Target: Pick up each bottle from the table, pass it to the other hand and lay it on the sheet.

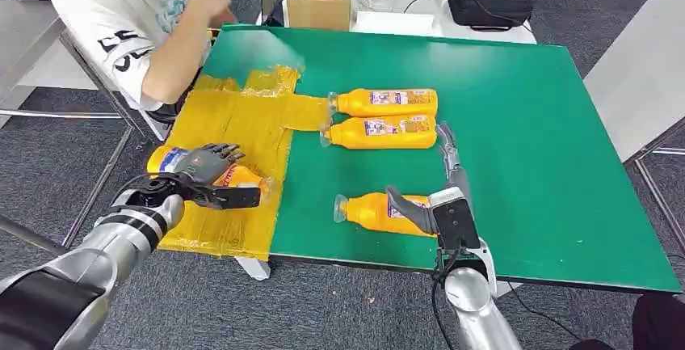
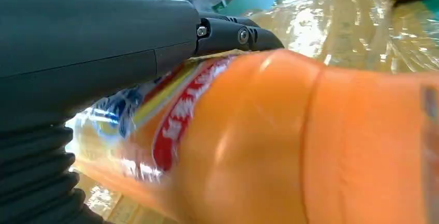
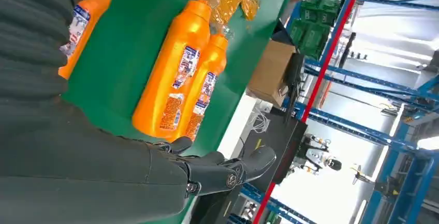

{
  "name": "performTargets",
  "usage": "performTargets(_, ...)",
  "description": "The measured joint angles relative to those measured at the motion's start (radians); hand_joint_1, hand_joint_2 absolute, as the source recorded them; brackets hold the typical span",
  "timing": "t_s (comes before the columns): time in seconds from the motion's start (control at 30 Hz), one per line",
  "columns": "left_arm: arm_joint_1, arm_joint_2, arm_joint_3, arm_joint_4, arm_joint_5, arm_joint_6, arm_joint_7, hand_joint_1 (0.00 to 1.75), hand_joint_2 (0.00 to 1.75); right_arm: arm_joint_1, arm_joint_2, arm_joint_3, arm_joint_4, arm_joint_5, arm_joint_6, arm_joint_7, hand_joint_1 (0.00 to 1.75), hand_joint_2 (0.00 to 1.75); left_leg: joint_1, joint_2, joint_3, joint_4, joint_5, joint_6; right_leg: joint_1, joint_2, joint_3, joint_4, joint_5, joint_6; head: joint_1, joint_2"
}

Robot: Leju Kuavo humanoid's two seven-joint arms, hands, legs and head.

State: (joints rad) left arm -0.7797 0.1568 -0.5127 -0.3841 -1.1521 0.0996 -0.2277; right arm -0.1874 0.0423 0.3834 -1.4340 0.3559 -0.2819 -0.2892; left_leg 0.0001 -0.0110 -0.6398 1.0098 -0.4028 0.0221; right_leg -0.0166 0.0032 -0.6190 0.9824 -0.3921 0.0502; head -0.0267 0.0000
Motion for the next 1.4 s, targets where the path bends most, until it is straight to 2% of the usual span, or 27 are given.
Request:
performTargets(0.27, 0.006, 0.0, 0.009, 0.0, 0.044, 0.0, -0.033, 0.0, 0.0, 0.0, -0.005, 0.0, 0.0, 0.0, 0.0, 0.0, 0.0, 1.75, 0.0, 0.0, 0.0, 0.0, 0.0, 0.0, 0.0, 0.0, 0.0, 0.0, 0.0, 0.0, 0.0, 0.0)
performTargets(0.3, 0.009, 0.0, 0.021, 0.0, 0.091, -0.004, -0.065, 0.0, 0.0, 0.0, -0.007, 0.0, 0.0, 0.0, 0.0, 0.0, 0.0, 0.0, 0.0, 0.0, 0.0, 0.0, 0.0, 0.0, 0.0, 0.0, 0.0, 0.0, 0.0, 0.0, 0.0, 0.0)
performTargets(0.33, 0.016, 0.0, 0.038, -0.004, 0.155, -0.017, -0.109, 0.0, 1.75, 0.0, -0.009, 0.0, 0.0, 0.001, 0.0, 0.003, 0.0, 0.0, 0.0, 0.0, 0.0, 0.0, 0.0, 0.0, 0.0, 0.0, 0.0, 0.0, 0.0, 0.0, 0.0, 0.0)
performTargets(0.47, 0.081, 0.0, 0.141, -0.075, 0.427, -0.073, -0.242, 0.0, 1.75, -0.005, -0.024, -0.001, 0.015, 0.049, 0.001, 0.059, 0.0, 0.0, 0.0, 0.001, 0.0, 0.0, 0.0, 0.0, 0.0, 0.0, 0.0, 0.0, 0.0, 0.0, 0.0, 0.0)
performTargets(0.63, 0.228, -0.042, 0.282, -0.282, 0.754, -0.109, -0.193, 0.0, 1.75, -0.018, -0.04, -0.007, 0.065, 0.166, 0.002, 0.148, 0.0, 0.0, -0.001, 0.0, 0.0, 0.0, 0.0, 0.0, 0.0, 0.0, -0.001, -0.001, 0.0, 0.0, 0.0, 0.0)
performTargets(0.67, 0.256, -0.054, 0.305, -0.323, 0.815, -0.125, -0.188, 0.0, 1.75, -0.02, -0.042, -0.008, 0.075, 0.178, 0.001, 0.158, 0.0, 1.75, -0.001, 0.0, 0.0, 0.0, 0.0, 0.0, 0.0, 0.0, -0.001, -0.001, 0.0, 0.0, 0.0, 0.0)
performTargets(0.87, 0.352, -0.124, 0.396, -0.471, 1.083, -0.158, -0.176, 0.0, 1.75, -0.033, -0.058, -0.014, 0.147, 0.237, 0.001, 0.201, 0.0, 1.75, -0.001, 0.0, 0.0, 0.0, -0.001, 0.0, 0.0, 0.0, -0.001, -0.001, 0.0, 0.0, 0.0, 0.0)
performTargets(1.1, 0.381, -0.171, 0.427, -0.523, 1.225, -0.188, -0.171, 0.0, 1.75, -0.052, -0.077, -0.015, 0.23, 0.293, 0.022, 0.23, 0.0, 1.75, 0.0, 0.0, 0.0, 0.0, 0.0, 0.0, 0.0, 0.0, -0.001, 0.0, 0.0, 0.0, 0.0, 0.0)
performTargets(1.4, 0.395, -0.203, 0.428, -0.573, 1.335, -0.187, -0.154, 0.0, 1.75, -0.082, -0.127, -0.005, 0.33, 0.393, 0.139, 0.284, 0.0, 1.75, -0.001, 0.0, -0.001, 0.0, 0.0, 0.0, 0.0, 0.0, -0.001, -0.001, 0.0, 0.0, 0.0, 0.0)
